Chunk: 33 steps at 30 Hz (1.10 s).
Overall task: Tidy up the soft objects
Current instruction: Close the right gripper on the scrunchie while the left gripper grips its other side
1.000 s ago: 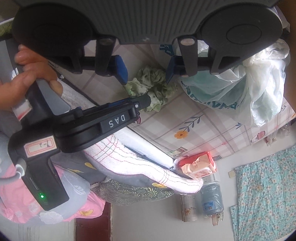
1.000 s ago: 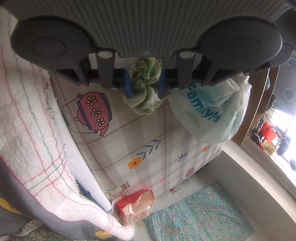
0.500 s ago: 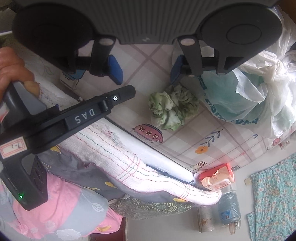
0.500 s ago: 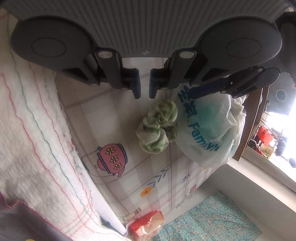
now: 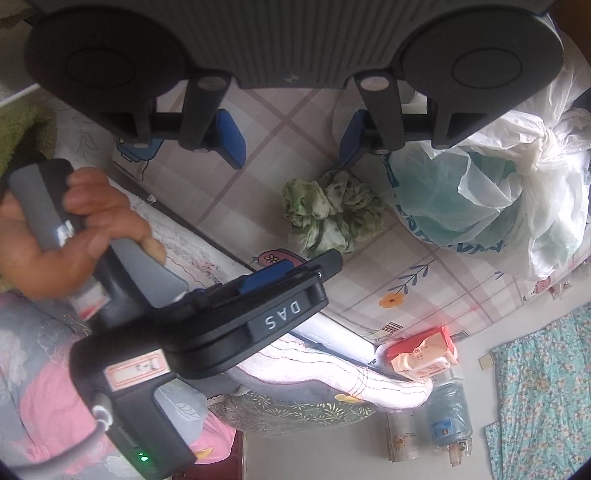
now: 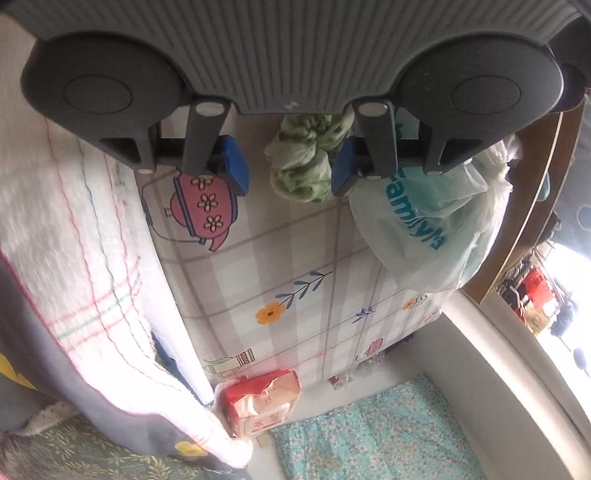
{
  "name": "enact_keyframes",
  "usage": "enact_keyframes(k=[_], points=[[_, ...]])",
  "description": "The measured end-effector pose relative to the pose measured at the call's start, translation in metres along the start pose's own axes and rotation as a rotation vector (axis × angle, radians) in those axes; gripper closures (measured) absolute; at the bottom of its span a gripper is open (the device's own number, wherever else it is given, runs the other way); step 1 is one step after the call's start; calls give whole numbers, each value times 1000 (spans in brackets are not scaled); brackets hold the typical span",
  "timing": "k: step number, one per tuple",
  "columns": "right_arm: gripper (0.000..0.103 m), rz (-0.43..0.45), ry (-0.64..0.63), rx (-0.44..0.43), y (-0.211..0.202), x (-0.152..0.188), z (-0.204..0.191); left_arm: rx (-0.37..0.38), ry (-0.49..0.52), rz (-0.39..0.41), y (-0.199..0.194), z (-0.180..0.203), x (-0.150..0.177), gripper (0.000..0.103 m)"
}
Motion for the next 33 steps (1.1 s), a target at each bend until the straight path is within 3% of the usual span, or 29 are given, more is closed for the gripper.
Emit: enact_keyframes(k=[3,6,9,13,23,33], points=[[56,-46,-47,-15,16,3,-4,-1,-9,-2,1,-3,0,45],[74,-77,-39,-22,22,11,-5,-2,-8,-4,2,-2,0,45],[82,-89,-1,-31,17,17,-4,0,-5,-11,3,-2,1,45],[83,-112,38,-45,7,31,-1,9,-2,-16,3,0,1,44],[83,-152,220,-133,-23,73,3,33,26,-55,5,11,12,28],[83,-163,338,-194,-40,104,0,64,16,-133,17,22,28,28]])
Point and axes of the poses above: each gripper's, at about its wrist camera, not at the fingertips, and y roughly the way its jaws point, z to its right, x to its underside, the point moved 10 cm from there along y, roughly the way its jaws point, and after that the axes turned 2 degrees about -y, right-handed, at the moved point
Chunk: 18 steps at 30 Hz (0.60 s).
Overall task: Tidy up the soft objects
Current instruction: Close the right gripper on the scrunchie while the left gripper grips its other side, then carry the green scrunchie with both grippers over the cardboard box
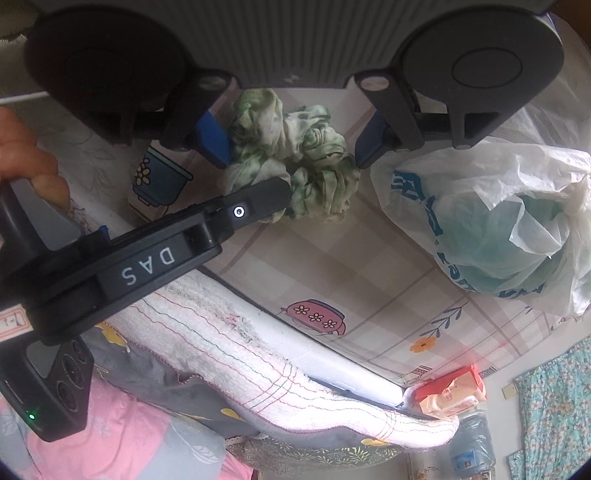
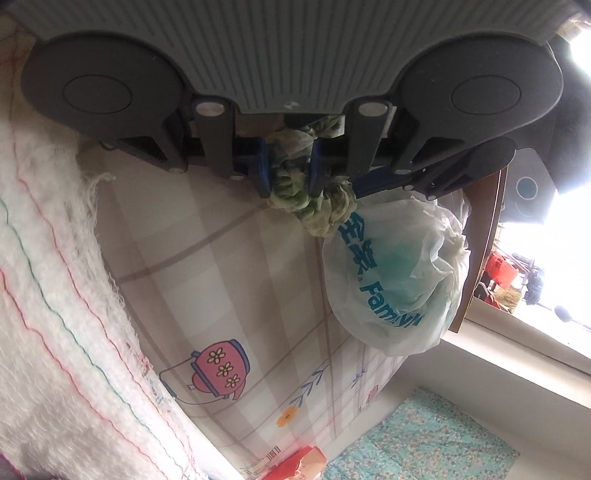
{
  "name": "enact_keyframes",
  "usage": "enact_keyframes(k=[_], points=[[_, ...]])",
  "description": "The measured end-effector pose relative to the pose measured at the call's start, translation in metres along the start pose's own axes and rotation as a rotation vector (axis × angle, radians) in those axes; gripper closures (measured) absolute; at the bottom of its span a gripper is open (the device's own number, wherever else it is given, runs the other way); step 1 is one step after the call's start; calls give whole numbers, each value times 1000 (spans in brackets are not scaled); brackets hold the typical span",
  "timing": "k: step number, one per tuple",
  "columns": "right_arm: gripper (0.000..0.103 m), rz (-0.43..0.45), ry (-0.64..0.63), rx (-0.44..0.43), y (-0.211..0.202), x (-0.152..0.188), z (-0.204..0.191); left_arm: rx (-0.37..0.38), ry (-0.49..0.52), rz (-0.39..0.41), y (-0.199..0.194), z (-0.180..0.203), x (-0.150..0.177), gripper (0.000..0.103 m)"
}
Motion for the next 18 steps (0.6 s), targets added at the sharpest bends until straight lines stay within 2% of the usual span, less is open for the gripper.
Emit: enact_keyframes(k=[3,6,11,14,18], points=[[83,2,20,-13,0,3,1,8,-9,-21,4,2,4,30],[83,8,36,-22,-1,4,1,15,-17,-23,5,2,5,37],[83,22,45,-27,-4,3,-1,33,-22,-13,1,3,4,55],[83,35,43,-32,-8,2,-5,32,-29,2,-5,3,3,60],[83,59,31,-45,-19,0,-14,29,-29,37,-18,4,-2,61]])
Point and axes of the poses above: each gripper's, at about its wrist camera, not at the fingertips, and y roughly the way its jaws point, z to its right, x to its underside, the point moved 10 cm from there along y, roughly the way its jaws point, and after that the axes turned 2 degrees about -y, right-handed, at the moved point
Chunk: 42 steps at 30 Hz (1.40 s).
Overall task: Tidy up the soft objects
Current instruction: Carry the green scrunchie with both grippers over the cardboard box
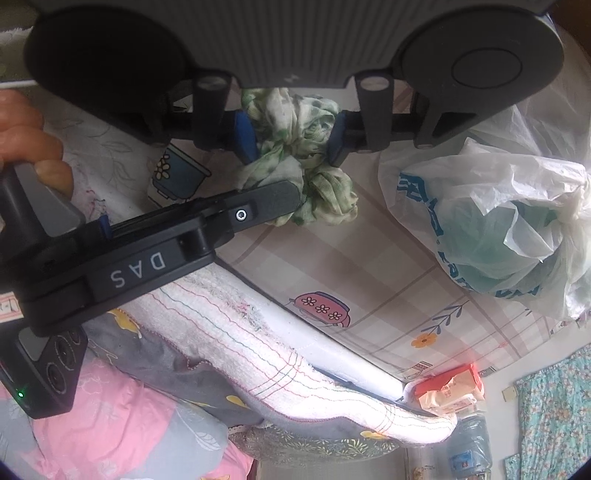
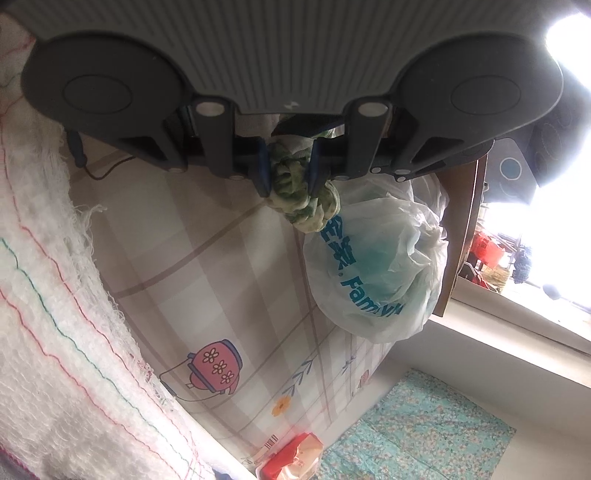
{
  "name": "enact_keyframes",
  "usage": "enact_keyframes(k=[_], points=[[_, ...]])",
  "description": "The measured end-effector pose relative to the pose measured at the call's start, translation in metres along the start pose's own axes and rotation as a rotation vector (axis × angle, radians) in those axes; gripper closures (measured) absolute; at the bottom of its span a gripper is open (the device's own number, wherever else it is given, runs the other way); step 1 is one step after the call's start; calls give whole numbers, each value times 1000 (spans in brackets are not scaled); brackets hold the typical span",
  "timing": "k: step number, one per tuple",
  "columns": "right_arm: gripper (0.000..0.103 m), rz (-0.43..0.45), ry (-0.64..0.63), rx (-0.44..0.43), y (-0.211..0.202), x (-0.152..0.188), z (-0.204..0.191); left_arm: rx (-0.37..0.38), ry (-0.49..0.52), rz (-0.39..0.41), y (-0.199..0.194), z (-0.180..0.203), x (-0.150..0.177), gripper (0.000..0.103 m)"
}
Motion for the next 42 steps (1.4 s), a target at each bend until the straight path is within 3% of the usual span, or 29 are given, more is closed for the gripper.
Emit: enact_keyframes(k=[15,25,29,34,42], points=[[83,82,-99,-69,-27,0,-67,-46,-20,155,-68,-10,-10,61],[82,64,-230,-164,-18,12,-145,-144,-107,258,-133,-47,5,61],[82,21,-319,-224,0,22,-194,-208,-179,295,-163,-74,19,61],[81,-95,-420,-278,39,40,-249,-284,-306,320,-199,-114,46,61],[81,-291,-630,-258,109,82,-322,-347,-502,317,-232,-182,102,61]])
Point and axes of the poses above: each gripper's, at about its wrist camera, not at the fingertips, and y roughly the way its jaws point, z to its right, x to its underside, the point moved 10 cm from there along y, roughly the way its jaws point, and after that the axes turned 2 degrees about -y, right-handed, at the moved point
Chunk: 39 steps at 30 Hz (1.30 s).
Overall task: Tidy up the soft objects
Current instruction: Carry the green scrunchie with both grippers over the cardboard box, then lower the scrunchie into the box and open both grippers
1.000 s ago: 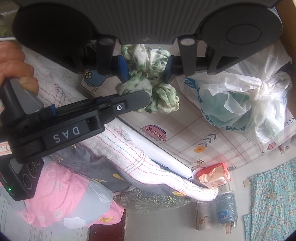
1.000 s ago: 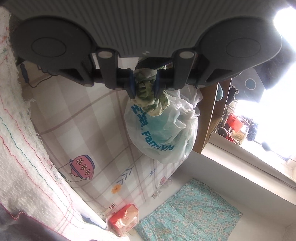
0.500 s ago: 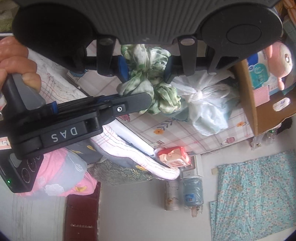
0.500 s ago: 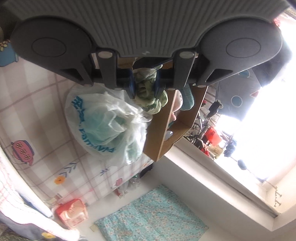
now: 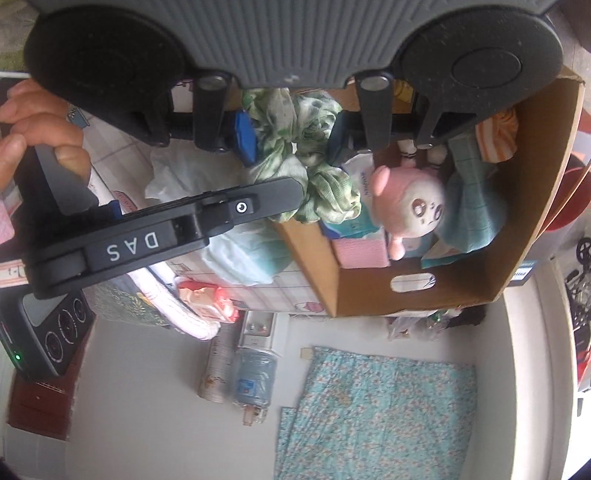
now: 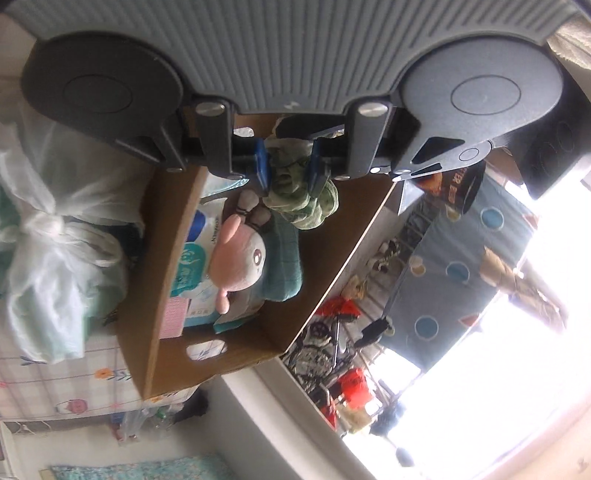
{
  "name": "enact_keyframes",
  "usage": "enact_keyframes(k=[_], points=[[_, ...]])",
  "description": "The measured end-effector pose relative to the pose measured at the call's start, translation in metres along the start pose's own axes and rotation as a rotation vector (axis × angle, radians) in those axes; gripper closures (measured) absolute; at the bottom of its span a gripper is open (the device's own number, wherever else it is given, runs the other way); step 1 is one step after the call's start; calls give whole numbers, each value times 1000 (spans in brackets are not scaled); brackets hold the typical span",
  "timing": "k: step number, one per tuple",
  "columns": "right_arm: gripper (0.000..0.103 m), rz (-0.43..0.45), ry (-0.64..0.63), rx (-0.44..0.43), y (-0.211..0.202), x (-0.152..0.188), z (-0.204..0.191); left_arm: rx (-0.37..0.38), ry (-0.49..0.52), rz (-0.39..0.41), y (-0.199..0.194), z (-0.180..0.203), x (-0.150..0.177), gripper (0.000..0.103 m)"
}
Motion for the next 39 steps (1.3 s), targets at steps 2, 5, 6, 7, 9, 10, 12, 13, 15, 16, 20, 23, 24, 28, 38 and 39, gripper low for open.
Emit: enact_keyframes(k=[2,5,6,7,9,10,12,13,15,16,20,23,24,28,38,39], points=[[81,-49,-31,14,20,-3,-8,-9,-38,-16,3,-18,2,61],[81,-107,-68,42,45,-10,-13,-12,-83,-35,10,-40,2,60],[81,-123,-77,50,52,-13,-14,-13,-91,-40,13,-46,3,60],[81,-140,-85,59,60,-15,-14,-18,-99,-46,15,-51,4,58],[81,-170,-96,78,74,-19,-12,-25,-116,-53,20,-62,4,54],[81,-186,-103,88,83,-21,-8,-26,-123,-60,24,-67,5,53],[81,-216,-113,110,96,-23,-3,-34,-129,-82,28,-75,8,48],[81,-229,-117,120,101,-24,-2,-39,-134,-85,30,-80,9,46],[81,-264,-123,137,112,-21,7,-39,-136,-95,34,-83,11,44],[82,-285,-127,149,117,-19,11,-36,-137,-98,35,-86,11,44],[82,-350,-160,182,131,-12,17,-33,-146,-97,33,-92,13,41],[81,-373,-168,182,138,-10,17,-39,-153,-98,31,-98,13,40],[81,-373,-168,174,138,-10,15,-42,-157,-96,30,-99,13,40],[81,-359,-161,141,137,-14,7,-48,-162,-83,23,-102,11,37],[54,-271,-219,235,123,-25,14,-85,-155,-59,10,-103,12,24],[53,-252,-211,233,120,-28,14,-94,-152,-53,8,-102,11,23]])
Point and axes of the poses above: each gripper's, at about its wrist camera, not at the fingertips, and y roughly the way its jaws point, z to its right, x to its underside, the point moved 10 cm from there along y, roughly the way its jaws point, and after that the axes turned 2 degrees about -y, right-handed, at the moved point
